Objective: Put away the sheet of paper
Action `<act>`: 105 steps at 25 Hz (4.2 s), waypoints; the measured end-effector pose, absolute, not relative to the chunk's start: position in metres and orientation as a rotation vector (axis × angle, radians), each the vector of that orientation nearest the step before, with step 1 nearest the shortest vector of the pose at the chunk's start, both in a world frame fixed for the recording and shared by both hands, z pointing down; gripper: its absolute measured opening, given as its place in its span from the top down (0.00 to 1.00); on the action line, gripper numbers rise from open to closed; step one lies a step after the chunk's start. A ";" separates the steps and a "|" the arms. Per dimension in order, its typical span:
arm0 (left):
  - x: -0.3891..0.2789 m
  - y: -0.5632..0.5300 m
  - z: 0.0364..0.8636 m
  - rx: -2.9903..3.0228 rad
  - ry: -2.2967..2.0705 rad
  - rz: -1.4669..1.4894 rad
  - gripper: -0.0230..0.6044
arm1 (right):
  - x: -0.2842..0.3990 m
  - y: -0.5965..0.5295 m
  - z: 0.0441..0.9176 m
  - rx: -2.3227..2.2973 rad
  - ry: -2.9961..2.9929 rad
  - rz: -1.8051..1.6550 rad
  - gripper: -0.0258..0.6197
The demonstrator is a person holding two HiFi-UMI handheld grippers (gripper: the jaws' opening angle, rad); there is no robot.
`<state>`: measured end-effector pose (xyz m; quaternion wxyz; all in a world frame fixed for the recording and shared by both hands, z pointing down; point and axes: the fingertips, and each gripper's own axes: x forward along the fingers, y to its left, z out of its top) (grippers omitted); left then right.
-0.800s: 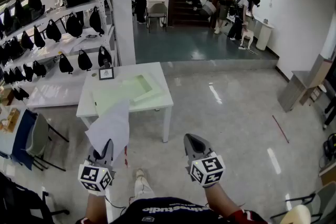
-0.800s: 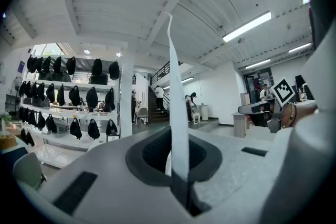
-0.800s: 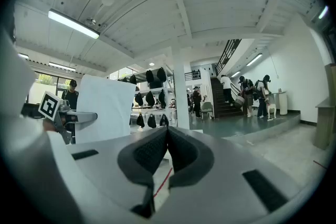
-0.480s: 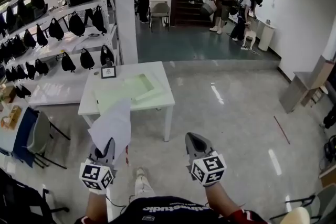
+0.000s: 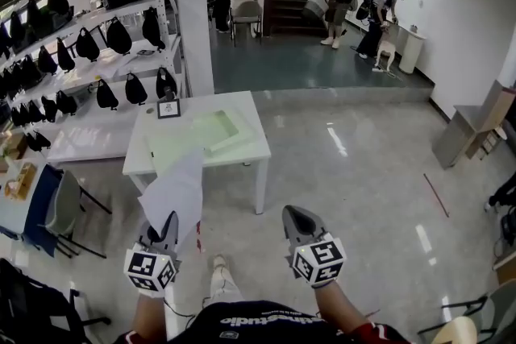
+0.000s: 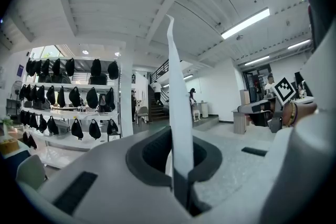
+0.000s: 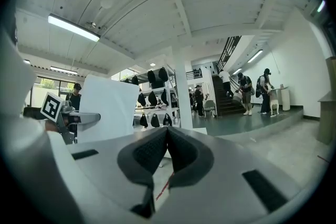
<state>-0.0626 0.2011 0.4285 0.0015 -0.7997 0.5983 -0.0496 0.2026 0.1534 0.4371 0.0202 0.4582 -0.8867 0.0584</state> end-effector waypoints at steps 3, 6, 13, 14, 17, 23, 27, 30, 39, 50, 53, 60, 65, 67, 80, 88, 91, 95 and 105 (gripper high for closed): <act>-0.064 0.200 0.431 -2.509 1.871 -0.163 0.95 | 0.201 0.153 0.440 1.422 -2.749 0.179 0.96; -0.067 0.202 0.435 -2.507 1.881 -0.166 0.95 | 0.198 0.152 0.445 1.410 -2.750 0.193 0.96; -0.074 0.200 0.437 -2.500 1.906 -0.171 0.95 | 0.193 0.146 0.446 1.391 -2.750 0.201 0.96; -0.074 0.199 0.438 -2.501 1.907 -0.171 0.95 | 0.192 0.145 0.446 1.389 -2.751 0.206 0.96; -0.077 0.195 0.439 -2.502 1.911 -0.172 0.95 | 0.191 0.142 0.447 1.387 -2.749 0.213 0.96; -0.081 0.182 0.439 -2.505 1.908 -0.166 0.95 | 0.186 0.129 0.447 1.379 -2.743 0.209 0.96; -0.085 0.169 0.438 -2.506 1.905 -0.159 0.95 | 0.182 0.117 0.444 1.379 -2.746 0.195 0.96; -0.092 0.156 0.437 -2.504 1.911 -0.152 0.95 | 0.176 0.103 0.443 1.378 -2.744 0.192 0.96; -0.116 0.116 0.437 -2.491 1.945 -0.150 0.95 | 0.156 0.060 0.443 1.354 -2.739 0.202 0.96; -0.148 0.041 0.440 -2.506 1.971 -0.120 0.95 | 0.131 -0.011 0.440 1.354 -2.714 0.205 0.96; -0.154 0.016 0.438 -2.518 1.958 -0.115 0.95 | 0.123 -0.033 0.437 1.361 -2.703 0.204 0.96; -0.174 -0.037 0.435 -2.549 1.936 -0.097 0.95 | 0.100 -0.080 0.425 1.373 -2.682 0.181 0.96; -0.190 -0.069 0.438 -2.569 1.925 -0.100 0.95 | 0.085 -0.110 0.421 1.390 -2.669 0.173 0.96; -0.197 -0.080 0.437 -2.574 1.919 -0.097 0.95 | 0.077 -0.121 0.419 1.392 -2.667 0.167 0.96; -0.249 -0.139 0.438 -2.586 1.916 -0.083 0.95 | 0.025 -0.180 0.411 1.381 -2.668 0.137 0.95; -0.262 -0.172 0.436 -2.614 1.850 -0.094 0.95 | 0.004 -0.206 0.407 1.409 -2.675 0.121 0.96; -0.263 -0.181 0.441 -2.641 1.842 -0.094 0.95 | 0.008 -0.209 0.410 1.430 -2.651 0.133 0.95; -0.261 -0.189 0.450 -2.674 1.838 -0.093 0.95 | 0.015 -0.211 0.416 1.448 -2.619 0.149 0.96; -0.245 -0.204 0.459 -2.705 1.833 -0.087 0.95 | 0.014 -0.230 0.422 1.425 -2.619 0.147 0.96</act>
